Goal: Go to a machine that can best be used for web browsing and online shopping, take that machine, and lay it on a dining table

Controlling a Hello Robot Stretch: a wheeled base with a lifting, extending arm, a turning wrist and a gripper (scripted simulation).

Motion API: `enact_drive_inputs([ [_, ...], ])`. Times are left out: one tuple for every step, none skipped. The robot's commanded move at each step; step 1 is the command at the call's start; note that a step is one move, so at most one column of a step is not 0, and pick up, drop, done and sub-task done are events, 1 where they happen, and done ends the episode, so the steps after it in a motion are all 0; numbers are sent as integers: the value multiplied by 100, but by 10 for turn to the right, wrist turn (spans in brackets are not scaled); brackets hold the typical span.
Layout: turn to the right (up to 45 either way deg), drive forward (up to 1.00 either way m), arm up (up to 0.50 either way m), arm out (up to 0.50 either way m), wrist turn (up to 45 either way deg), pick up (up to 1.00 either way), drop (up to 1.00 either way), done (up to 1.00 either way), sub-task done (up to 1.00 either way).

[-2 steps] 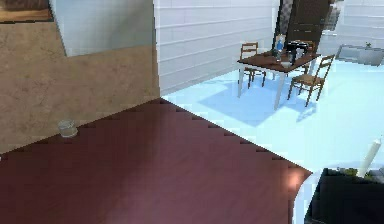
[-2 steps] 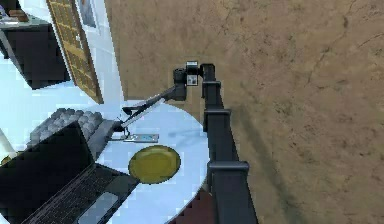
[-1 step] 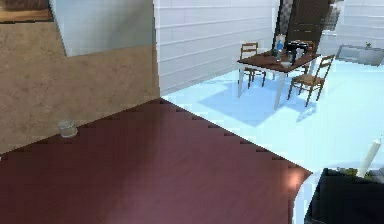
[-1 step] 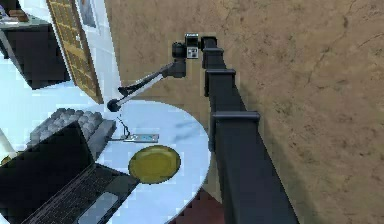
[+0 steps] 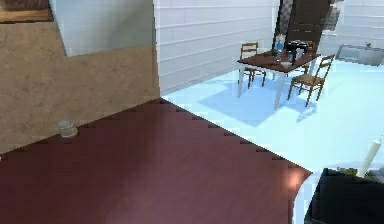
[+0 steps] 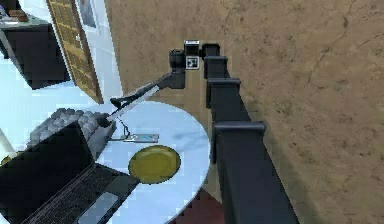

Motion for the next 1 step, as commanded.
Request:
enact_drive_inputs([
  [0, 0, 0, 0, 0, 0, 0, 100, 0],
])
